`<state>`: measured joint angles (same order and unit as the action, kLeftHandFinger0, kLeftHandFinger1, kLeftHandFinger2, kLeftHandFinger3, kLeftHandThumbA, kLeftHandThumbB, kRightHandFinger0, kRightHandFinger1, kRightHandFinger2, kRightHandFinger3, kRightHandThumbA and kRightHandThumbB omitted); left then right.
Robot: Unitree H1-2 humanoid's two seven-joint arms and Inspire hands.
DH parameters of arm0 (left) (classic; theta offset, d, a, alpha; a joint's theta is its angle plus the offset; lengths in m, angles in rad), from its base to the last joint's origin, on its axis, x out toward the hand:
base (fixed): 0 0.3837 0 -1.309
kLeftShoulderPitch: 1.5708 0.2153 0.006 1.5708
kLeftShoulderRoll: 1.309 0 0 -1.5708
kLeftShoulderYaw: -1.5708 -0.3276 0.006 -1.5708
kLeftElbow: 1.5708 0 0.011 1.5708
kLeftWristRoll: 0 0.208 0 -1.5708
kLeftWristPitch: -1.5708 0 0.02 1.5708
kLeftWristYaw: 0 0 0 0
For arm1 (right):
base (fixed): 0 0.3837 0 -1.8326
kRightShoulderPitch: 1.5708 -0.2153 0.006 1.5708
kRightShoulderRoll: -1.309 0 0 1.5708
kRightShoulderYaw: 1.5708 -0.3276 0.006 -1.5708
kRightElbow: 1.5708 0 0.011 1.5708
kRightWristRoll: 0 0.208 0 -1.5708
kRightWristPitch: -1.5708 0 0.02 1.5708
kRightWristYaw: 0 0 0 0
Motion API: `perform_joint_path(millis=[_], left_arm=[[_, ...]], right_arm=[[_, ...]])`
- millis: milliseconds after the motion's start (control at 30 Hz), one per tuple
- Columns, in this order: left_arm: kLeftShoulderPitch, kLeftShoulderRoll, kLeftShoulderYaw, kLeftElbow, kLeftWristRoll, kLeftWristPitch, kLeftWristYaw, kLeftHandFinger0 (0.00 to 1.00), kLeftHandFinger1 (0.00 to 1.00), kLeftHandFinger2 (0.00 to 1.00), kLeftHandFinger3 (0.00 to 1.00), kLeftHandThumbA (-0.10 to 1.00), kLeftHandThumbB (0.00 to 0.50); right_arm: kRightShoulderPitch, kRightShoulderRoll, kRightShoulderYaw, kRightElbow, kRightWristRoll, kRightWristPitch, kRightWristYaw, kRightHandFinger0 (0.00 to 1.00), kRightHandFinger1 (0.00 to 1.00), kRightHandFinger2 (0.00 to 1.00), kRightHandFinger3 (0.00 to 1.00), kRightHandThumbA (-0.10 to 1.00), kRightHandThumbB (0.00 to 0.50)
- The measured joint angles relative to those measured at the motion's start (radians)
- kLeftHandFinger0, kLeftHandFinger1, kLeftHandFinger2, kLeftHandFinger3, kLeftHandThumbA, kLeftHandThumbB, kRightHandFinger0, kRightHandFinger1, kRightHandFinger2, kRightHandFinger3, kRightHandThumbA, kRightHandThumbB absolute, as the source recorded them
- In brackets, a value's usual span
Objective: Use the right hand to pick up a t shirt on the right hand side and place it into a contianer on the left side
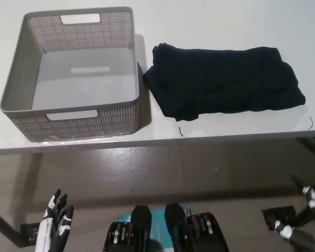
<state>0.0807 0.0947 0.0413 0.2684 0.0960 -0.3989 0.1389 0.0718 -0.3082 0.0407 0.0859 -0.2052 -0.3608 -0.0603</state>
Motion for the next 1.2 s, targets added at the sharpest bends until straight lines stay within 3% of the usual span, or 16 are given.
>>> perform_joint_path(millis=[33,100,200,233,300,433,533,600,667,733,900,1033,1100,1200], left_arm=[[0.000,0.000,0.000,0.000,0.000,0.000,0.000,0.98,0.97,0.98,1.00,0.85,0.294],[0.000,0.000,-0.001,0.001,0.000,-0.003,0.000,0.98,0.98,0.99,1.00,0.84,0.264],[0.000,0.003,-0.004,0.001,0.002,-0.006,0.001,0.97,0.96,0.97,1.00,0.82,0.270],[-0.001,0.005,-0.006,0.001,0.002,-0.007,0.001,0.97,0.96,0.97,1.00,0.82,0.281],[-0.002,0.008,-0.007,0.001,0.001,-0.008,0.001,0.97,0.96,0.97,1.00,0.81,0.279],[-0.004,0.009,-0.008,0.001,0.002,-0.010,0.001,0.96,0.95,0.96,1.00,0.80,0.286],[-0.011,0.009,-0.011,0.002,0.002,-0.012,0.001,0.96,0.96,0.96,1.00,0.80,0.290],[-0.017,0.009,-0.015,0.002,0.002,-0.017,0.002,0.96,0.95,0.97,1.00,0.79,0.264],[-0.024,0.012,-0.021,0.004,0.001,-0.021,0.006,0.97,0.96,0.98,1.00,0.82,0.282],[-0.030,0.013,-0.026,0.004,0.001,-0.023,0.008,0.97,0.95,0.97,1.00,0.80,0.264],[-0.035,0.019,-0.032,0.004,-0.001,-0.027,0.010,0.96,0.92,0.95,1.00,0.81,0.294],[-0.036,0.028,-0.037,0.004,0.001,-0.028,0.010,0.99,0.96,0.98,1.00,0.81,0.293],[-0.037,0.030,-0.037,0.004,0.000,-0.028,0.010,0.96,0.95,0.97,1.00,0.79,0.273],[-0.037,0.030,-0.037,0.004,-0.001,-0.028,0.010,0.95,0.93,0.96,1.00,0.79,0.288]], right_arm=[[-0.009,-0.006,-0.011,-0.042,-0.017,0.010,0.000,1.00,1.00,1.00,1.00,0.98,0.324],[-0.039,-0.020,-0.029,-0.119,-0.056,0.032,0.000,1.00,1.00,1.00,1.00,0.94,0.392],[-0.120,-0.049,-0.046,-0.210,-0.117,0.083,0.008,1.00,1.00,1.00,1.00,0.91,0.444],[-0.156,-0.057,-0.048,-0.232,-0.142,0.109,0.016,1.00,1.00,1.00,1.00,0.83,0.469],[-0.223,-0.071,-0.049,-0.265,-0.180,0.153,0.031,1.00,1.00,1.00,1.00,0.79,0.499],[-0.379,-0.083,-0.038,-0.275,-0.261,0.235,0.064,1.00,1.00,1.00,1.00,0.86,0.500],[-0.499,-0.094,-0.004,-0.267,-0.325,0.288,0.097,1.00,1.00,1.00,1.00,0.84,0.500],[-0.555,-0.102,0.017,-0.264,-0.363,0.324,0.119,1.00,1.00,1.00,1.00,0.85,0.500],[-0.606,-0.107,0.047,-0.253,-0.400,0.365,0.147,1.00,1.00,1.00,1.00,0.91,0.500],[-0.623,-0.106,0.068,-0.244,-0.419,0.386,0.165,1.00,1.00,1.00,1.00,0.95,0.500],[-0.609,-0.095,0.133,-0.170,-0.473,0.452,0.209,1.00,1.00,1.00,1.00,1.00,0.500],[-0.615,-0.090,0.185,-0.109,-0.506,0.493,0.238,1.00,1.00,1.00,1.00,1.00,0.500],[-0.629,-0.086,0.217,-0.061,-0.524,0.506,0.250,1.00,1.00,1.00,1.00,1.00,0.500],[-0.666,-0.074,0.260,0.012,-0.545,0.522,0.267,1.00,1.00,1.00,1.00,1.00,0.500]])
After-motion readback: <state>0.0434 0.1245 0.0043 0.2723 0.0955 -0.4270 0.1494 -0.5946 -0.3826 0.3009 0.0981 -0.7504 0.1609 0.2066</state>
